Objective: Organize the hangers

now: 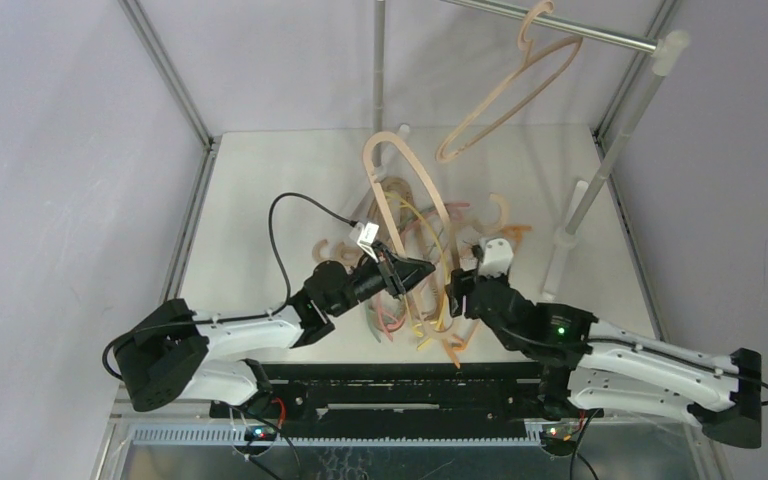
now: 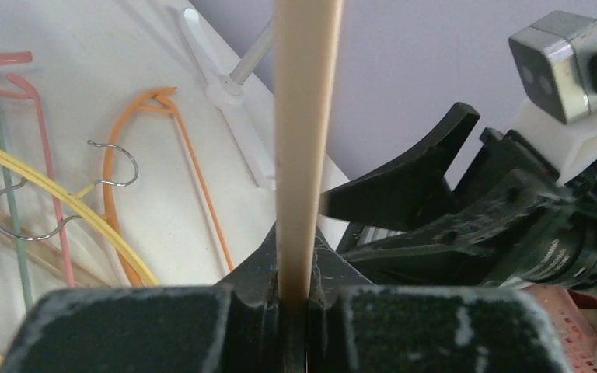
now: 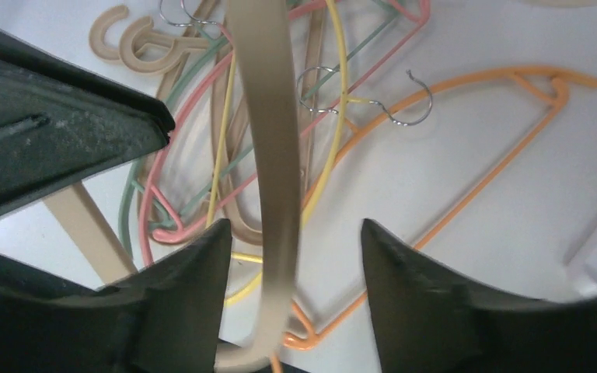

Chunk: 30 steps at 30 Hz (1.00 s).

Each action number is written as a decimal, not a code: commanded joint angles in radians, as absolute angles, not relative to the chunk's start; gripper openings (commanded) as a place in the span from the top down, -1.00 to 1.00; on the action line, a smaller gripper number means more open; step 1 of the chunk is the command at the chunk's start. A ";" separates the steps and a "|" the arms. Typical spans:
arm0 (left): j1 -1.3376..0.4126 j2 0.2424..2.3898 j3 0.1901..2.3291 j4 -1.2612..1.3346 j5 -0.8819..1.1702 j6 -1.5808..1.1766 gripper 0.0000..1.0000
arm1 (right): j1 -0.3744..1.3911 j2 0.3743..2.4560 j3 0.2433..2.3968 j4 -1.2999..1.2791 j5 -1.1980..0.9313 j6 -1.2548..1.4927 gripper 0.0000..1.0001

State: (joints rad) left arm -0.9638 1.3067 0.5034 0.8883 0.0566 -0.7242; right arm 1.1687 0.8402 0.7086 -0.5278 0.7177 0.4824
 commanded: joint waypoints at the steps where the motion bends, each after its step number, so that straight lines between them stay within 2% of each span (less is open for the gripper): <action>1: -0.965 1.268 0.494 0.886 0.046 -0.676 1.00 | 1.176 0.694 0.655 -0.528 0.678 0.489 -0.58; 3: -0.965 1.263 0.488 0.884 0.042 -0.676 1.00 | 1.173 0.620 0.612 -0.503 0.615 0.479 -0.78; 5: -0.965 1.258 0.483 0.892 0.049 -0.676 1.00 | 1.163 0.562 0.571 -0.486 0.566 0.484 -0.81; 12: -0.964 1.228 0.477 0.973 0.107 -0.709 1.00 | 1.128 0.459 0.465 -0.406 0.388 0.489 -0.73; 24: -0.965 1.223 0.451 1.078 0.157 -0.777 1.00 | 1.111 0.414 0.359 -0.215 0.257 0.453 -0.59; 27: -0.965 1.233 0.446 1.104 0.162 -0.783 1.00 | 1.108 0.414 0.344 -0.159 0.218 0.433 -0.43; 30: -0.964 1.244 0.446 1.113 0.161 -0.784 1.00 | 1.104 0.418 0.339 -0.122 0.173 0.415 0.01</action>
State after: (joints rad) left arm -0.9627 1.2472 0.4496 1.0100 0.1429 -0.7658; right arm 1.1152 0.4183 0.3405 -0.2546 0.2466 0.4538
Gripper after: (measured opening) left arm 0.099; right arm 0.618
